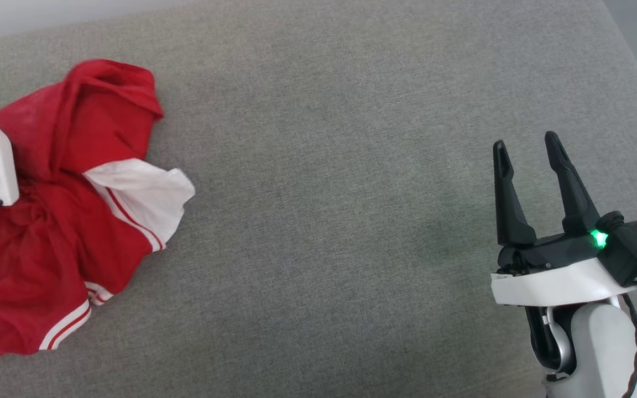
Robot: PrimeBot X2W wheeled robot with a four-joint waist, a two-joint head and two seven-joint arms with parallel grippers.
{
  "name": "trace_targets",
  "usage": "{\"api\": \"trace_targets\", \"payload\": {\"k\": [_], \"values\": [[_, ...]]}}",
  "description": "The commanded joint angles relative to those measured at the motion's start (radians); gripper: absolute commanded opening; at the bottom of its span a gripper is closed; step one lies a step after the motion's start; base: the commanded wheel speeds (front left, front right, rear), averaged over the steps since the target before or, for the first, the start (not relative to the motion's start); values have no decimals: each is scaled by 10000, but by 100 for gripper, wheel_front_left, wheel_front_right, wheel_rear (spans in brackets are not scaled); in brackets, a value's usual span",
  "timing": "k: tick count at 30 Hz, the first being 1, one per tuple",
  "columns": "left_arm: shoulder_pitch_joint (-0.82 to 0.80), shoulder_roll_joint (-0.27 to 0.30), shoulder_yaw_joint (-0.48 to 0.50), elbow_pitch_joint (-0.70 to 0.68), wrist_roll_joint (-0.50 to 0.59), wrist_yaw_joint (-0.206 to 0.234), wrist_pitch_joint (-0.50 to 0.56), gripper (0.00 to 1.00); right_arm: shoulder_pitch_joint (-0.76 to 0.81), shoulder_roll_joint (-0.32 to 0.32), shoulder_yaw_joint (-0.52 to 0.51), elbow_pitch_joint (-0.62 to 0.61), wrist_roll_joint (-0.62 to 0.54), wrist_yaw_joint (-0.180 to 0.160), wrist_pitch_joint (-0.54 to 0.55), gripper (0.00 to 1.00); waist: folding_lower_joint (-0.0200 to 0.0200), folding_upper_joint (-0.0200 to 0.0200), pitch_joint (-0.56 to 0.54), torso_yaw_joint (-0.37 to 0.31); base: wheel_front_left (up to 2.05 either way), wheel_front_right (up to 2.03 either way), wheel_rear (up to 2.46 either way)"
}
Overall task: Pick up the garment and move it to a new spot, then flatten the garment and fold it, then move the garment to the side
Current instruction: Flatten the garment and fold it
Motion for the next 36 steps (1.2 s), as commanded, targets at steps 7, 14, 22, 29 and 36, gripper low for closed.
{"api": "trace_targets", "payload": {"k": [7, 14, 22, 29, 36], "values": [[-137, -586, 225, 514, -452, -321, -559, 100, -111, 3, 242, 215, -138, 2, -52, 100, 0, 0, -52, 316, 0, 0, 0], [17, -762, 224, 0, -506, -596, -1059, 100, -13, -403, 950, 747, -8, 2, -52, 100, 0, 0, -581, 866, 0, 0, 0], [1118, -655, 317, -1592, -414, -387, -2247, 100, -94, -903, 1707, 1420, 262, 2, -52, 100, 0, 0, -1151, 1717, 0, 0, 0], [2539, -569, 500, -3182, -59, 136, -3952, 100, -389, -1351, 2406, 2029, 522, 2, -43, 100, 0, 0, -1530, 2497, 0, 0, 0], [3901, -578, 801, -4314, 114, 654, -5686, 100, -803, -1712, 3004, 2635, 817, 2, -40, 100, 0, 0, -1700, 3283, 0, 0, 0]]}}
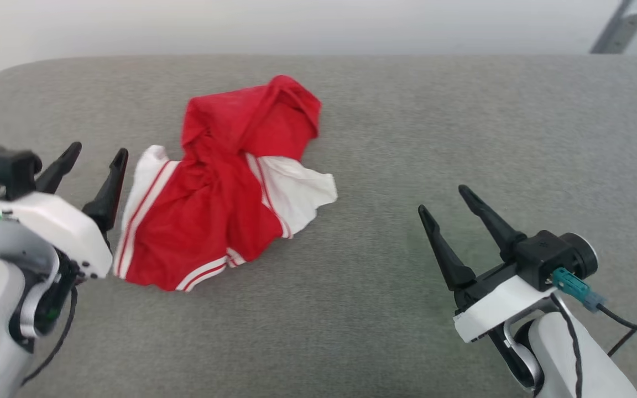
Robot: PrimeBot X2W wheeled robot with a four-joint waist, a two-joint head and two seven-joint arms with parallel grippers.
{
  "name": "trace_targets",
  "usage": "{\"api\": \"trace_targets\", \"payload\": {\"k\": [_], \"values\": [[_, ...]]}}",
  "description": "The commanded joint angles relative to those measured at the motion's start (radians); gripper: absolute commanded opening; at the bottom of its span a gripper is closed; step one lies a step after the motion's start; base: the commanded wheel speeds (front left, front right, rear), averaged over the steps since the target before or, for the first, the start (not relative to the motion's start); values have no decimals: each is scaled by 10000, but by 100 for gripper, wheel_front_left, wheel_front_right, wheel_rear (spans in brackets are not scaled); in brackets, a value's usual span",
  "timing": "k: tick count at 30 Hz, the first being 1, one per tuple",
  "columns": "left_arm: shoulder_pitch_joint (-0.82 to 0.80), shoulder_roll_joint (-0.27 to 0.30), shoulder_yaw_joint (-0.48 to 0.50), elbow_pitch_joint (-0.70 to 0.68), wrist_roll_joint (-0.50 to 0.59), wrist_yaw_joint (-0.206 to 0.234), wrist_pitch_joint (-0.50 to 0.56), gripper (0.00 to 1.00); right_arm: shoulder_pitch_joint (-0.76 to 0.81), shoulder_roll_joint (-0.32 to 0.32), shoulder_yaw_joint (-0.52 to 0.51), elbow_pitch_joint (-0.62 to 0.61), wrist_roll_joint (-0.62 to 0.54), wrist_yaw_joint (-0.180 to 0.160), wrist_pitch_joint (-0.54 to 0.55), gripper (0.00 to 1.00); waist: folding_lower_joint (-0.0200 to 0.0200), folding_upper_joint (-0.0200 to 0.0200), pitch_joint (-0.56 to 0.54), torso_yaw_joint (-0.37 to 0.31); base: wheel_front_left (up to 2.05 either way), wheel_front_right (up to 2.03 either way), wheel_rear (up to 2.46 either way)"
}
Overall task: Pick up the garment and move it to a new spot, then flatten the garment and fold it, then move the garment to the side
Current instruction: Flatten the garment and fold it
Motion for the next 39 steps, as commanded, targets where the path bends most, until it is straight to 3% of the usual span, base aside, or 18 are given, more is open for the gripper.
{"api": "trace_targets", "payload": {"k": [1, 12, 22, 29, 39], "values": [[317, -58, 91, -132, 26, 152, -293, 100, -169, -70, 155, 181, 129, 2, -25, 100, 0, 0, -98, 352, 0, 0, 0], [1674, -529, 385, -514, 282, 576, -2448, 100, -1311, -532, 1119, 1203, 712, 2, 813, 100, 0, 0, -82, 1487, 0, 0, 0], [2464, -1582, 1233, -599, 949, 946, -3025, 100, -2651, -893, 1841, 2150, 1234, 2, 2280, 100, 0, 0, 125, 2698, 0, 0, 0], [3332, -3063, 2563, -913, 2256, 577, -3030, 100, -3721, -1227, 2572, 3303, 1792, 2, 4101, 100, 0, 0, 331, 3575, 0, 0, 0], [4081, -4811, 4073, -662, 3718, -181, -3032, 100, -4774, -1277, 3542, 4983, 2607, 2, 6399, 100, 0, 0, 536, 4208, 0, 0, 0]]}}
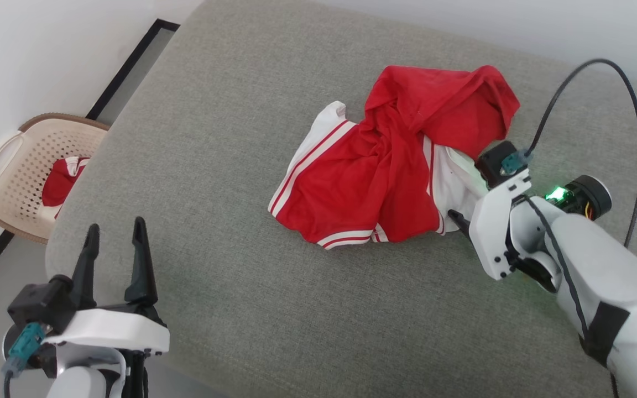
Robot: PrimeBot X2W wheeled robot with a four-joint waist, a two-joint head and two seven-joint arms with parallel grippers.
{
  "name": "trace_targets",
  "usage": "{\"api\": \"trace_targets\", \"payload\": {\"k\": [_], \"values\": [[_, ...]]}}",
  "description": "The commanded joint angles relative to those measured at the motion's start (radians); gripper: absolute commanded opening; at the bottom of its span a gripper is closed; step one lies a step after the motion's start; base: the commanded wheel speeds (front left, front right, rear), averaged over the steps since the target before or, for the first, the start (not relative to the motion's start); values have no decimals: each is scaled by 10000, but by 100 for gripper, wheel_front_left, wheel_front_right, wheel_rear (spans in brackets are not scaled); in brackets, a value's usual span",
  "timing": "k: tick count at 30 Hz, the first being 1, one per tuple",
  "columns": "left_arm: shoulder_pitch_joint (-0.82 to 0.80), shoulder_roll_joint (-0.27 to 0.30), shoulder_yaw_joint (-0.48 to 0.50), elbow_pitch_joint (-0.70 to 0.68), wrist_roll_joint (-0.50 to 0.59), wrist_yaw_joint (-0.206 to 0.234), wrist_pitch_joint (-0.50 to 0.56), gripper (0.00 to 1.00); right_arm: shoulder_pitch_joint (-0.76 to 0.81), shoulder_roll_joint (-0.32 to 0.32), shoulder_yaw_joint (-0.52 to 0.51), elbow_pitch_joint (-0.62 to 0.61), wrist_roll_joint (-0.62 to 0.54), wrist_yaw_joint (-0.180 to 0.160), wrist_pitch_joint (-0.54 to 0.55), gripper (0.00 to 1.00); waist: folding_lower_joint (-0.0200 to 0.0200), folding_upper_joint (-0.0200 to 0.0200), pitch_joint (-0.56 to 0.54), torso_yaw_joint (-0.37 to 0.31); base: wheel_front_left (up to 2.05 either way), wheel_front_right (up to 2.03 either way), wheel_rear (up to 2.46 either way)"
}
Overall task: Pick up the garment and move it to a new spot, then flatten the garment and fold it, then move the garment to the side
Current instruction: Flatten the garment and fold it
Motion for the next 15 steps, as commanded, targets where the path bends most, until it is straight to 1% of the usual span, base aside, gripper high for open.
{"api": "trace_targets", "payload": {"k": [1, 5, 6, 7, 10, 11, 15], "values": [[161, -277, 298, 78, 285, -166, -49, 100, -185, 67, 164, 471, 203, 2, 426, 100, 0, 0, 63, 99, 0, 0, 0], [212, -878, 865, 157, 681, -633, -51, 100, -383, 144, 642, 1305, 493, -1, 1157, 100, 0, 0, 137, 165, 0, 0, 0], [217, -994, 1006, 182, 778, -755, -51, 100, -424, 160, 768, 1415, 630, -3, 1307, 62, 0, 0, 155, 172, 0, 0, 0], [217, -1104, 1152, 201, 872, -851, -51, 100, -458, 188, 859, 1468, 823, -3, 1363, 0, 0, 0, 174, 166, 0, 0, 0], [238, -1367, 1551, 254, 1096, -1113, -51, 100, -694, 76, 1125, 1503, 1223, -1, 1490, 0, 0, 0, 190, 96, 0, 0, 0], [238, -1367, 1551, 254, 1096, -1113, -51, 100, -694, 76, 1125, 1503, 1223, -1, 1490, 0, 0, 0, 190, 96, 0, 0, 0], [352, -1594, 2055, 224, 1422, -1357, -51, 100, -1023, -353, 1384, 1047, 1765, -20, 1726, 0, 0, 0, 142, -124, 0, 0, 0]]}}
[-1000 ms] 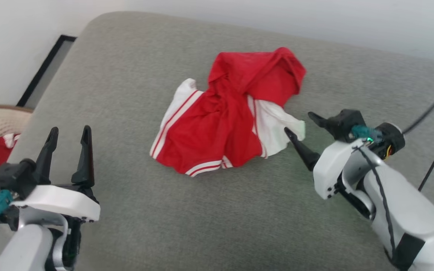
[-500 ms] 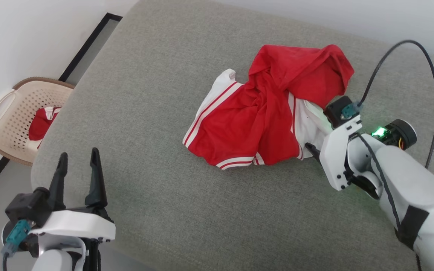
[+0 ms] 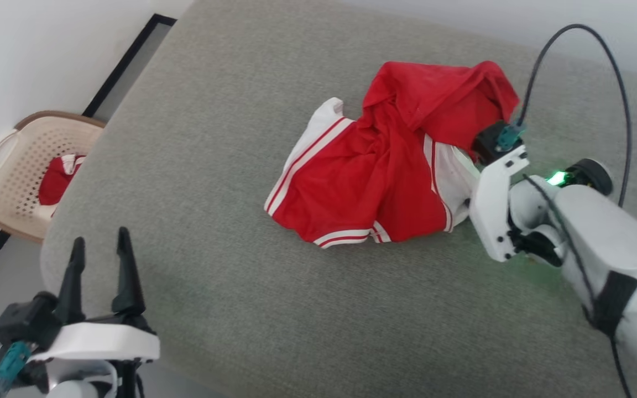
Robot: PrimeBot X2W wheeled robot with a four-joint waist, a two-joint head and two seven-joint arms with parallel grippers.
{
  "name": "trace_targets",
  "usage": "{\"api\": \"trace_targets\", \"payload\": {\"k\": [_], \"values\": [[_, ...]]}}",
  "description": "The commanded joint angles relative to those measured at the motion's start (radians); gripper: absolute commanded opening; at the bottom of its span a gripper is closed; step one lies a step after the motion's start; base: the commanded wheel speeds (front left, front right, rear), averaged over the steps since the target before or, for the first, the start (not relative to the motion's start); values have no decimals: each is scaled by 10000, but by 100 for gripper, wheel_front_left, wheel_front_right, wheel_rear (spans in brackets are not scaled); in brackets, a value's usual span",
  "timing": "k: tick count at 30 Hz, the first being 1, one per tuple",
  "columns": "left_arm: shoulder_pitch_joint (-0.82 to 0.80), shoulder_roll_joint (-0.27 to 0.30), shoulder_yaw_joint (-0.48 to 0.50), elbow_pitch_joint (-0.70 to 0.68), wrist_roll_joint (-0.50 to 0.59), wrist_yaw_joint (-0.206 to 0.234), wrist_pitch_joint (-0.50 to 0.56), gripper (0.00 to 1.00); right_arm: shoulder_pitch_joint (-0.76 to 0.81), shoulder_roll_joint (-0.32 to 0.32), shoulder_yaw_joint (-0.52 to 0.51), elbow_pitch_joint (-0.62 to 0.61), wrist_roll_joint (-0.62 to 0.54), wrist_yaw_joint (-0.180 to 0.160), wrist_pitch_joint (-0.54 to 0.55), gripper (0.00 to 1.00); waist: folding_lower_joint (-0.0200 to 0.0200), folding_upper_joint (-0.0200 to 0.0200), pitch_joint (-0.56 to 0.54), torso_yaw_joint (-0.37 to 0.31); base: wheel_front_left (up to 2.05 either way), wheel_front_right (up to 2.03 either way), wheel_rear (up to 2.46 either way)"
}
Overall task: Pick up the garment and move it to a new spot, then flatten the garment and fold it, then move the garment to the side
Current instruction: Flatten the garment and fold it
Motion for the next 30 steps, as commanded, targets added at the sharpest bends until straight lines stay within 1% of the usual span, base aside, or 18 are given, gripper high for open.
{"api": "trace_targets", "payload": {"k": [1, 5, 9, 11, 14, 17, 19, 21, 22, 24, 27, 28, 30], "values": [[173, -49, 158, -32, 172, -68, -51, 100, 174, -386, 112, 7, 138, -54, 209, 0, 0, 0, -45, -148, 0, 0, 0], [343, -175, 618, -126, 315, -236, -52, 100, 302, -1050, 126, -1067, 731, -52, 532, 0, 0, 0, -145, -497, 0, 0, 0], [486, -266, 968, -213, 480, -363, -50, 100, 776, -2128, -321, -2243, 1223, -52, 829, 0, 0, 0, -222, -868, 0, 0, 0], [564, -288, 1104, -237, 581, -433, -50, 100, 1206, -2624, -730, -2700, 1393, -52, 971, 0, 0, 0, -274, -1053, 0, 0, 0], [534, -310, 1232, -253, 732, -487, -52, 100, 2006, -3277, -1681, -3109, 1635, -52, 1194, 0, 0, 0, -347, -1252, 0, 0, 0], [559, -328, 1306, -258, 821, -569, -52, 100, 3113, -3620, -2772, -3211, 1885, -51, 1455, 0, 0, 0, -424, -1372, 0, 0, 0], [576, -337, 1331, -251, 857, -586, -52, 100, 3863, -3697, -3421, -3237, 1905, -52, 1589, 0, 0, 0, -449, -1448, 0, 0, 0], [580, -345, 1353, -229, 906, -629, -52, 100, 4699, -3533, -3906, -3076, 1814, -52, 1795, 0, 0, 0, -473, -1520, 0, 0, 0], [583, -347, 1360, -215, 927, -644, -52, 100, 5074, -3404, -4107, -2989, 1662, -54, 1864, 0, 0, 0, -487, -1556, 0, 0, 0], [589, -352, 1354, -181, 980, -674, -52, 100, 5637, -2934, -4519, -2812, 1605, -52, 1922, 0, 0, 0, -480, -1643, 0, 0, 0], [550, -320, 1330, -127, 1067, -676, -52, 100, 6150, -2415, -4979, -2487, 1199, -54, 2115, 0, 0, 0, -480, -1751, 0, 0, 0], [519, -310, 1345, -107, 1084, -686, -52, 100, 6221, -2291, -5157, -2399, 1046, -55, 2201, 0, 0, 0, -480, -1782, 0, 0, 0], [437, -278, 1375, -115, 1104, -706, -52, 100, 6337, -2257, -5434, -2198, 605, -72, 2413, 0, 0, 0, -494, -1844, 0, 0, 0]]}}
